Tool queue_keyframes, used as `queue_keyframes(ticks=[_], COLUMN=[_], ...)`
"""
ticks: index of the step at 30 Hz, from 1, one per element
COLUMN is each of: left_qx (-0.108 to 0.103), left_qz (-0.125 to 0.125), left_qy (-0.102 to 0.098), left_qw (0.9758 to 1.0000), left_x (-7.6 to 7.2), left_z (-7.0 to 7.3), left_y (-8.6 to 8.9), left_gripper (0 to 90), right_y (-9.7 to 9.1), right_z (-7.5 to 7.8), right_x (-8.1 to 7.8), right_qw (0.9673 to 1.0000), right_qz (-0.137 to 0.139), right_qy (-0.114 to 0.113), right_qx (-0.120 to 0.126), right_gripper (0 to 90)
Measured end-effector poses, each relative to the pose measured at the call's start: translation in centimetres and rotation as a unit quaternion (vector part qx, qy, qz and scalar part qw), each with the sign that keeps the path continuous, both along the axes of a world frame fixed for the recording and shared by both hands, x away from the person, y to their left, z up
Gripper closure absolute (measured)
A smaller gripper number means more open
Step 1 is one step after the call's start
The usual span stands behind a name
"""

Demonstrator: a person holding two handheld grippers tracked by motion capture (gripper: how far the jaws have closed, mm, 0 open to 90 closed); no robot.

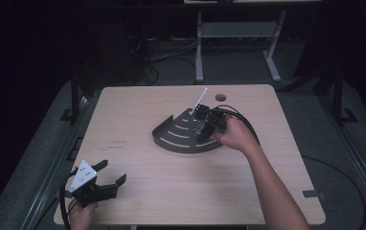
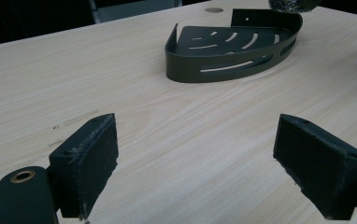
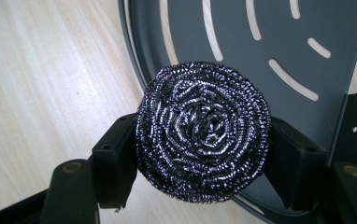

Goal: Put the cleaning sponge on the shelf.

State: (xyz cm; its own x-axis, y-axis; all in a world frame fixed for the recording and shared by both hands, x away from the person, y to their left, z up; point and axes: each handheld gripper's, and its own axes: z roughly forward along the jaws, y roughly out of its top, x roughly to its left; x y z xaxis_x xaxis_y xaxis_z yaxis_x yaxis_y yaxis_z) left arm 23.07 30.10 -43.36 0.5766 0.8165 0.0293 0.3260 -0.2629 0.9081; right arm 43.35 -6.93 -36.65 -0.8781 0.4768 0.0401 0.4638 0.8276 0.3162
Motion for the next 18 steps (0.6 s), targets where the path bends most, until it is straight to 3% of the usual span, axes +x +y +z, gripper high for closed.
queue_keyframes(ticks=[12, 18], left_qx=[-0.005, -0.001], left_qz=[0.001, 0.001], left_qy=[-0.002, -0.001], left_qw=[1.0000, 1.0000], left_x=[-0.1, -0.1], left_z=[0.1, 0.0], left_y=[0.0, -0.1], left_gripper=[13.3, 13.3], right_y=[0.1, 0.4], right_z=[-1.1, -2.1], right_x=[1.2, 1.9], right_qw=[0.9999, 0.9998], right_qz=[-0.010, -0.017], right_qy=[-0.005, 0.006], right_qx=[-0.001, -0.001], right_gripper=[32.1, 32.1])
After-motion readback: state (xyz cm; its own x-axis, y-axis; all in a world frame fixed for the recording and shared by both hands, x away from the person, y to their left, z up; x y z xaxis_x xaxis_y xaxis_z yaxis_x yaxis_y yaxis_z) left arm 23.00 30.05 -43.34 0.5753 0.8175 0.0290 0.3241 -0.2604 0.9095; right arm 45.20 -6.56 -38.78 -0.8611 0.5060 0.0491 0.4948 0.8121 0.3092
